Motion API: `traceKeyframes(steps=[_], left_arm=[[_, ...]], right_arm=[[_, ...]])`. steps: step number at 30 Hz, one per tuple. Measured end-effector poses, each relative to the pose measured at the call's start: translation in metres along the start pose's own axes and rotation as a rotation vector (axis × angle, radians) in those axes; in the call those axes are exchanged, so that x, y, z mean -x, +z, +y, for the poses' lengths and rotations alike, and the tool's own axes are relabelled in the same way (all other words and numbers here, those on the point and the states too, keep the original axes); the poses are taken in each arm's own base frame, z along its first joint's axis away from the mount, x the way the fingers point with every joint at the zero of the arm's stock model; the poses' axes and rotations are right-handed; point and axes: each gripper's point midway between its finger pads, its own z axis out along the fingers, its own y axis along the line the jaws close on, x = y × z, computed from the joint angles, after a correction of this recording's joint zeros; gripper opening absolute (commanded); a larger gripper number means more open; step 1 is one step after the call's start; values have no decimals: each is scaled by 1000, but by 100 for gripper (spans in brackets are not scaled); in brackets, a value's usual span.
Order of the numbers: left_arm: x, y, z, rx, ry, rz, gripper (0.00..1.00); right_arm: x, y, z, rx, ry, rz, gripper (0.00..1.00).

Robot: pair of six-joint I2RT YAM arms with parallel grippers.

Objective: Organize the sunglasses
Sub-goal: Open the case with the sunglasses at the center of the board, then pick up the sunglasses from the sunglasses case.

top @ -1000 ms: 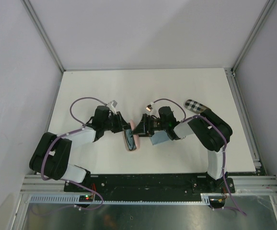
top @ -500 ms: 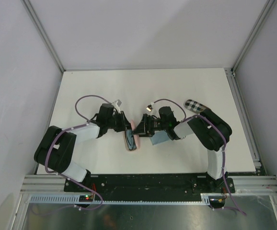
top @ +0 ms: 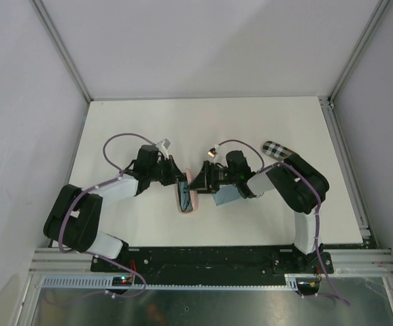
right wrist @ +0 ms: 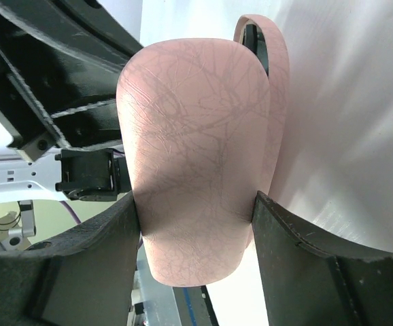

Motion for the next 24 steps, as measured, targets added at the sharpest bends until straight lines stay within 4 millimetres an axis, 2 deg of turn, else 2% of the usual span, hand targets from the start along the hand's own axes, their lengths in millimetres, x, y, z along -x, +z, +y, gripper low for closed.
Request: traceKeyframes(steps=[6,24], left_arm=[[9,-10,-7,-46,-9,-15,2],[6,-19,-1,-146,-137,-51,0]], right_arm=[[1,0,-1,4,-4,-4,46],[1,0,-2,9,-4,-1,45]])
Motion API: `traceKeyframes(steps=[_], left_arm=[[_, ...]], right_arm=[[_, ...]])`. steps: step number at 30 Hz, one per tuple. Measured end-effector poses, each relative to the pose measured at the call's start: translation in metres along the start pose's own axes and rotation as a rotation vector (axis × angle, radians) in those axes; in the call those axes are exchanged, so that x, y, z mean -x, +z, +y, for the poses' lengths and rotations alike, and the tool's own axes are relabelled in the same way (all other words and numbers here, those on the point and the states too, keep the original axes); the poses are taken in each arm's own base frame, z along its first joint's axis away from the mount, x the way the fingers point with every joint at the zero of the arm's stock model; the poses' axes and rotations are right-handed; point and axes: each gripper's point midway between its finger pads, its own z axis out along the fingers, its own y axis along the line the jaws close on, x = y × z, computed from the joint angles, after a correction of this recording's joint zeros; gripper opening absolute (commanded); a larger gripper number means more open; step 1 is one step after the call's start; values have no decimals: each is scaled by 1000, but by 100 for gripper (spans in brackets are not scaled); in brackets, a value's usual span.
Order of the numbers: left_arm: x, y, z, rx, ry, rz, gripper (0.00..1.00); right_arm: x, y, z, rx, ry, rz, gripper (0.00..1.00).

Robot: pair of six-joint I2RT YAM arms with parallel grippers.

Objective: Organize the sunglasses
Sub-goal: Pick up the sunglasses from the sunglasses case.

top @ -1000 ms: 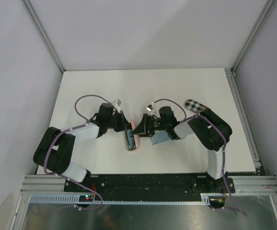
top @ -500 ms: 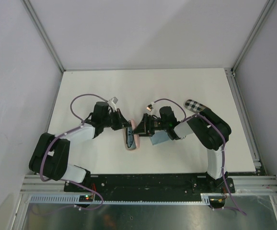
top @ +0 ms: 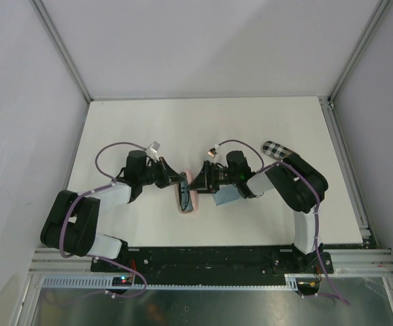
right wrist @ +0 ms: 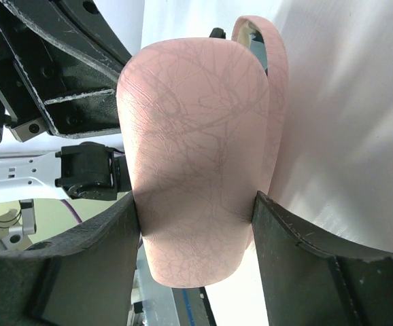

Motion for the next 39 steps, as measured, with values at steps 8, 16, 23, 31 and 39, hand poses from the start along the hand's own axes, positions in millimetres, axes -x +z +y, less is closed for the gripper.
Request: traceKeyframes(steps=[8,16,23,31,39], left_arm=[[-4,-5,-9,-55,-27,23,0],[-6,-21,-12,-39,-34,28,0],[-8,-33,-13,-43,-62,44,0],[-13,-47,-19,-47,-47,60,0],[-20,-54,-20,-44,-60,92,0]], right_arm=[[0,0,0,0,1,0,46],[0,0,0,0,3,-1,45],[1,-1,0,-1,13,-2,46],[3,-2,-1,-1,19,-7,46],[4,-3,-1,-1,21,-9,46]])
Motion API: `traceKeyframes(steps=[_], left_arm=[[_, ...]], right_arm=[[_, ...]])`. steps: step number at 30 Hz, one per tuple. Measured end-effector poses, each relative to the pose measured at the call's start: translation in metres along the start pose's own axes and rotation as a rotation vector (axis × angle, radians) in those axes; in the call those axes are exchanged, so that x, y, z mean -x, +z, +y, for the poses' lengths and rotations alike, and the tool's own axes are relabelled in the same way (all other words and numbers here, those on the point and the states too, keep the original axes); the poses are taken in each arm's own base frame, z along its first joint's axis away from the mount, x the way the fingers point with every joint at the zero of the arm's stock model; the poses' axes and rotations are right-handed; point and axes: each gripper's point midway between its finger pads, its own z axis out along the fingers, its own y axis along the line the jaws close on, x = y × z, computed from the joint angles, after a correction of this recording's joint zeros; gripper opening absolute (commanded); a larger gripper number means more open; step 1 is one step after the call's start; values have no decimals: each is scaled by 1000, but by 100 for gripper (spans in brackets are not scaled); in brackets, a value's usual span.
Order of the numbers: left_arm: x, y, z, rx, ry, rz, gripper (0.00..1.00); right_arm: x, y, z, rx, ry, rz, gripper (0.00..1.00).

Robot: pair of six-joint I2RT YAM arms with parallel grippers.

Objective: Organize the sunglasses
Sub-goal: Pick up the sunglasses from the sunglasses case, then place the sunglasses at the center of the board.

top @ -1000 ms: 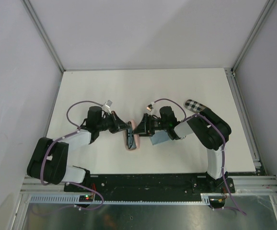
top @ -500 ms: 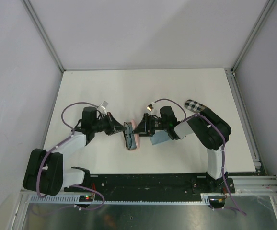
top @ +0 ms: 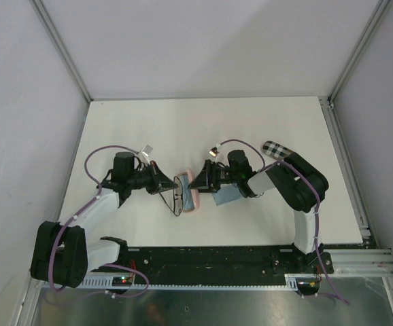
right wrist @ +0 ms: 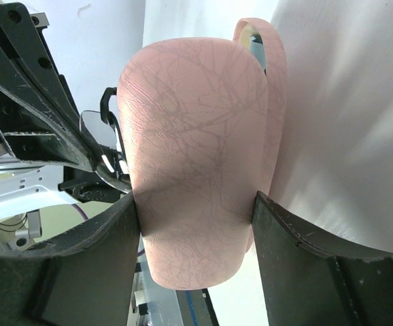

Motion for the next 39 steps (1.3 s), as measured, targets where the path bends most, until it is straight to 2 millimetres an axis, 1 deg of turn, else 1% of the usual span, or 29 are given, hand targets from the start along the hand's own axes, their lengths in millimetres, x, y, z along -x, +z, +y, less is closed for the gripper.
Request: traceKeyframes(steps=[2,12,18,22,33,39], left_arm=[[1,-1,-3,-5,-1,3,0],[14,-5,-28,-63,16,-4,0],[38,-6,-52,-107,61,-38,0],[48,-8,-66,-148,97,-53,0],[45,-11,-92,-317,145,-23,0],[49,-12,-103,-383,193,-24,0]], right_arm=[[0,0,0,2,-2,1,46],[2,-2,0,4,-2,-3,46],[3,-2,0,5,-2,-4,45],[4,-4,0,6,0,-5,45],[7,-8,-5,21,15,3,45],[8,-10,-5,23,17,4,45]])
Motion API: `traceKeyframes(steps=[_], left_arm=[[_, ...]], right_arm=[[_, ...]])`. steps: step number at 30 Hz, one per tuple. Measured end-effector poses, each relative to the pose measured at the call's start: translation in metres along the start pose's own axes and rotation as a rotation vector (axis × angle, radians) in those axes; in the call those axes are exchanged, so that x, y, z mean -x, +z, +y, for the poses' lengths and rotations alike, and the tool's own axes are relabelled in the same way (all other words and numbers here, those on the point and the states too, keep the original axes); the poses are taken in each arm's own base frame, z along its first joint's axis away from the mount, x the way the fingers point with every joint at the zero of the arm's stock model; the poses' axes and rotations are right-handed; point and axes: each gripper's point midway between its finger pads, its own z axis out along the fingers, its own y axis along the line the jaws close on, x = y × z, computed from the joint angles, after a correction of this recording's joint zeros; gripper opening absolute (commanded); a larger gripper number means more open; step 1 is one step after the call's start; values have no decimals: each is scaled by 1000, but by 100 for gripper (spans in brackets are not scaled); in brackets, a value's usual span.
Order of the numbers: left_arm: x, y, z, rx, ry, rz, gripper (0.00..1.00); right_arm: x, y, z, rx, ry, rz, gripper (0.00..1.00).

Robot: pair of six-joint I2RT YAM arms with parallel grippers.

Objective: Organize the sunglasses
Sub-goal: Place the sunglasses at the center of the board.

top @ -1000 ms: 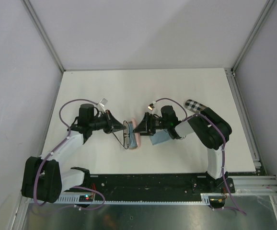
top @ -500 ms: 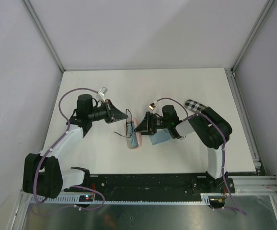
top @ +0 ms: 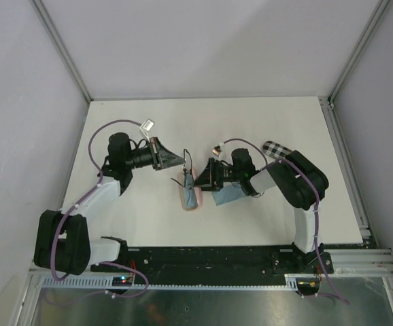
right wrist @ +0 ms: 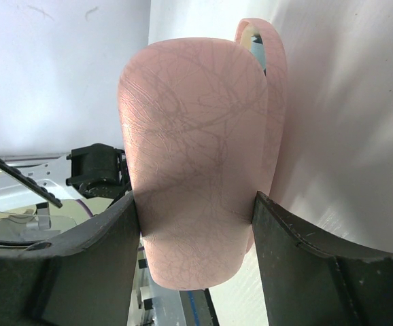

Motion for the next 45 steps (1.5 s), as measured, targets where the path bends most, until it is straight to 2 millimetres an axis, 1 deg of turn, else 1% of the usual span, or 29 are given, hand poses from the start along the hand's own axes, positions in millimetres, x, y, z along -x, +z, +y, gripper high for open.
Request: traceKeyframes(steps=[6,10,12,14,19,26,28,33,37,45], left_arm=[[6,2,-11,-67,50,-2,0],[10,2,-23,-124,95,-13,0],[9,1,-26,-151,116,-19,0],[4,-1,-25,-166,121,-19,0],[-17,-3,-10,-179,88,-15,0],[-32,-5,2,-223,47,-31,0],[-37,-4,9,-221,-8,-23,0],[-60,-1,42,-158,-244,21,0],[-68,-3,47,-142,-310,30,0],[-79,-6,54,-124,-346,28,0]], right_arm=[[0,0,0,-1,1,0,45],[1,-1,0,-1,1,-1,45],[1,-1,-1,-1,2,-1,45],[1,-1,-1,-1,2,-2,45],[2,-2,-2,-4,5,-4,45],[3,-2,-2,-5,7,-4,45],[2,-2,-2,-5,7,-3,45],[3,-2,-2,-6,9,-3,45],[3,-2,-2,-6,9,-3,45],[3,-2,-2,-6,9,-2,45]])
